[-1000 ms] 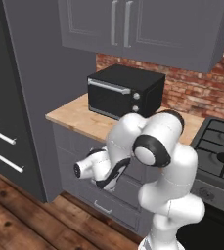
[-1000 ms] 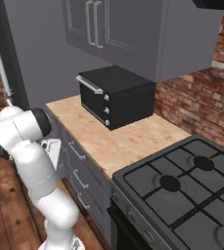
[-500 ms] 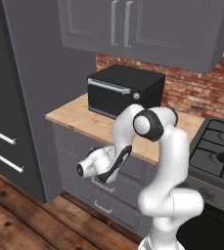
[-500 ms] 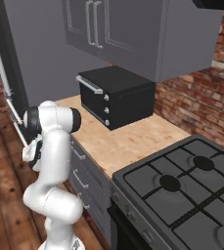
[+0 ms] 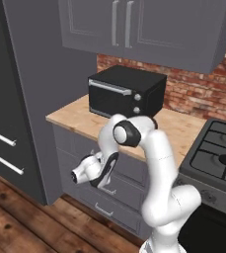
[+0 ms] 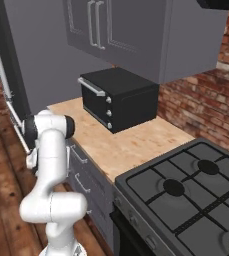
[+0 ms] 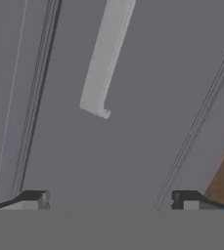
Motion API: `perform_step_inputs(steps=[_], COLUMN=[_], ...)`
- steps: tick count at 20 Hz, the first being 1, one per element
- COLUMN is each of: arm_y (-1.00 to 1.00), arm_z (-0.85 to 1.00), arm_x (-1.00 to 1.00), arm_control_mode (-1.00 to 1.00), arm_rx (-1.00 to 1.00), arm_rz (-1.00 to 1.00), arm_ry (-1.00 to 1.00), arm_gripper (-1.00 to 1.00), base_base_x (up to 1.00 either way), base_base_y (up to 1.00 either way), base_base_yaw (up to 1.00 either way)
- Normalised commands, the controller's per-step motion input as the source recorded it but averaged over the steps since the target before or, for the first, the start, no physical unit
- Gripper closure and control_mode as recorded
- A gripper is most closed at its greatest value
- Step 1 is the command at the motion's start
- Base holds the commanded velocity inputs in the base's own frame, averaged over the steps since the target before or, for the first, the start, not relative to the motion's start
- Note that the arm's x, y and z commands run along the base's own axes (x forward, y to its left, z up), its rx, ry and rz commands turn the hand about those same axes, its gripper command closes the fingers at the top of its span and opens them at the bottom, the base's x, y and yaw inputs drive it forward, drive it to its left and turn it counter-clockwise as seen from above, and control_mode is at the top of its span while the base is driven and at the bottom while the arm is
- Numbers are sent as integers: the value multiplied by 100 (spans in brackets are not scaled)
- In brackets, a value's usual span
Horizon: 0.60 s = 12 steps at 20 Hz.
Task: Take a straw from the drawer in front and place it inside the glass cup on the dining counter.
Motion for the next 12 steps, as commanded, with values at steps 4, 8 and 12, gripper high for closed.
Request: perform_step_inputs(steps=[4, 8, 12], arm_y=[0, 0, 0], arm_z=[-9, -51, -42], arm_x=[63, 61, 51], arm_control_mode=[-100, -100, -100], arm_rx=[0, 0, 0], arm_rz=[0, 0, 0], arm_ry=[-3, 0, 0], arm_gripper=[-100, -100, -100], base_base_x=[0, 0, 0], base_base_y=[0, 0, 0], base_base_yaw=[0, 0, 0])
